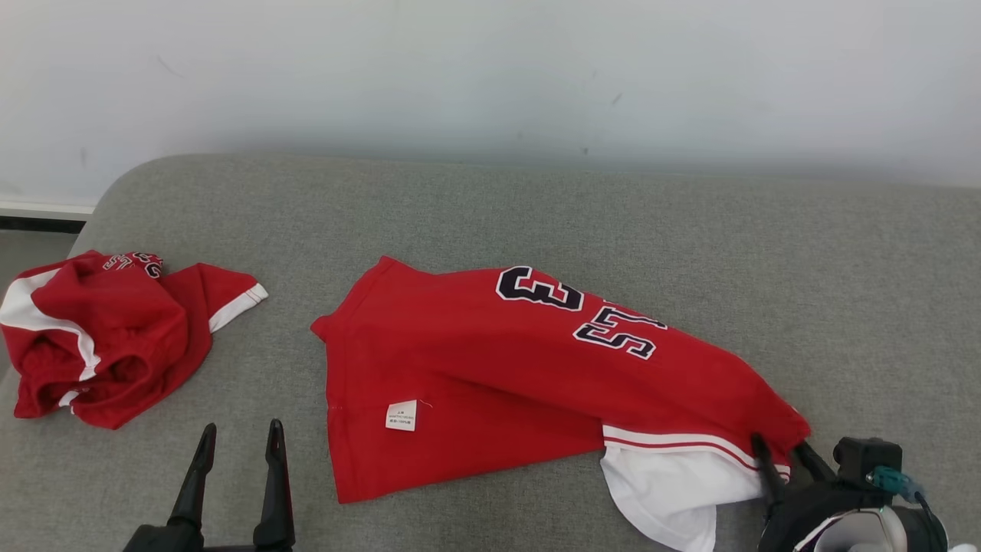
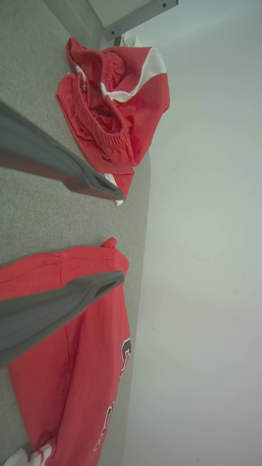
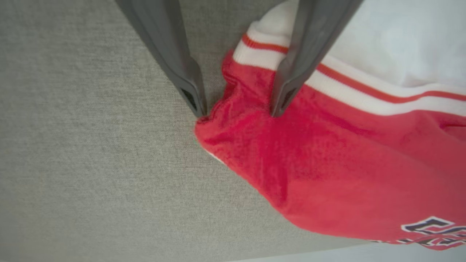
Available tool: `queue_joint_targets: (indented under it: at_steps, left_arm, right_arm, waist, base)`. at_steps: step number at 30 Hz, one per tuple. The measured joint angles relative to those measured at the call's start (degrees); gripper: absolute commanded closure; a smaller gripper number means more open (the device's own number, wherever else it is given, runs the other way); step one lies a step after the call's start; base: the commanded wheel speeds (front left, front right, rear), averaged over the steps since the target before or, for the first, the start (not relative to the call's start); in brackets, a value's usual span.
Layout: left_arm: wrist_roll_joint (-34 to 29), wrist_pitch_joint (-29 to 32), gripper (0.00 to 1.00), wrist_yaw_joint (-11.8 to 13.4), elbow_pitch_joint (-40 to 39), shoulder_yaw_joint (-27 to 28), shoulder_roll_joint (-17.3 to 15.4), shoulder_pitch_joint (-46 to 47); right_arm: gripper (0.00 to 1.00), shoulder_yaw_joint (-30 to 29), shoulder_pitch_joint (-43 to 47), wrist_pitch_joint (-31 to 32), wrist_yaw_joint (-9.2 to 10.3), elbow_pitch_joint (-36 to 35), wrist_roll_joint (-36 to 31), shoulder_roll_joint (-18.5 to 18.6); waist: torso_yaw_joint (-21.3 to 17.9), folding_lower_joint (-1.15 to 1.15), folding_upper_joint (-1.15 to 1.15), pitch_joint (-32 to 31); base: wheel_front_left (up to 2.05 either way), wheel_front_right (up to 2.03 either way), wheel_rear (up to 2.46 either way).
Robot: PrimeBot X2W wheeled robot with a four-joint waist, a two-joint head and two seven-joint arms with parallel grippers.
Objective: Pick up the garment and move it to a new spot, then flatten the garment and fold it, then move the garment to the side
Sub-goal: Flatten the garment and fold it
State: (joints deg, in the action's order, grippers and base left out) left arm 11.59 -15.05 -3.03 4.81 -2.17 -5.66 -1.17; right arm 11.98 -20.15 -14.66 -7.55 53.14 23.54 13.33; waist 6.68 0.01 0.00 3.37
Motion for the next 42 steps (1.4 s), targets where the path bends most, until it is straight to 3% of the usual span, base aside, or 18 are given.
queue_joint_targets:
  at_steps: [6, 15, 16, 17, 23, 28, 34, 42]
  left_arm:
    - [-0.8, 0.0, 0.0, -0.6, 0.3, 0.5, 0.8, 0.1]
    - [-1.4, 0.0, 0.0, -1.9, 1.8, 0.4, 1.7, 1.3]
    - [-1.4, 0.0, 0.0, -2.0, 2.0, 0.3, 1.8, 1.3]
    - [-1.4, 0.0, 0.0, -2.0, 2.1, 0.3, 1.8, 1.2]
    - [-1.5, 0.0, 0.0, -2.4, 2.8, 0.8, 2.2, 0.8]
    - [-1.6, 0.0, 0.0, -2.5, 2.8, 1.7, 2.3, -0.1]
    - [-2.0, 0.0, 0.0, -2.5, 2.4, 3.6, 2.4, -1.2]
    - [-2.7, 0.0, 0.0, -2.6, 2.7, 5.0, 2.5, -2.3]
  right_arm:
    - [1.0, 2.3, -4.2, -0.2, 0.0, 1.5, 2.4, 1.8]
    - [1.0, -0.7, -11.8, -0.3, 0.0, 3.2, 2.0, 7.6]
    - [0.78, -0.5, -11.8, -0.3, 0.0, 3.7, 1.6, 7.6]
    - [0.0, -0.1, -11.8, -0.3, 0.0, 3.9, 1.1, 7.6]
    - [0.0, -1.5, -10.7, -0.3, 0.0, 0.5, 0.5, 7.3]
    - [0.0, -6.4, -5.1, -0.5, 0.0, -11.1, -2.2, 6.5]
    - [0.0, -9.2, 4.2, -0.5, 0.0, -26.4, -5.1, 2.6]
    - [0.0, -10.5, 13.7, -0.5, 0.0, -37.4, -6.3, -0.9]
  waist:
    - [-0.2, 0.0, 0.0, 0.7]
    - [0.1, 0.0, 0.0, 0.8]
    - [0.2, 0.0, 0.0, 0.8]
    - [0.2, 0.0, 0.0, 0.6]
    - [-0.4, 0.0, 0.0, -0.8]
    - [-1.8, -0.01, 0.0, -2.3]
    - [-4.8, -0.01, 0.0, -3.8]
    - [-7.2, -0.01, 0.0, -5.2]
  base:
    - [0.0, 0.0, 0.0]
    - [0.0, 0.0, 0.0]
    - [0.0, 0.0, 0.0]
    - [0.0, 0.0, 0.0]
    - [0.0, 0.0, 0.0]
    - [0.0, 0.0, 0.0]
    - [0.0, 0.0, 0.0]
    - [0.0, 0.0, 0.0]
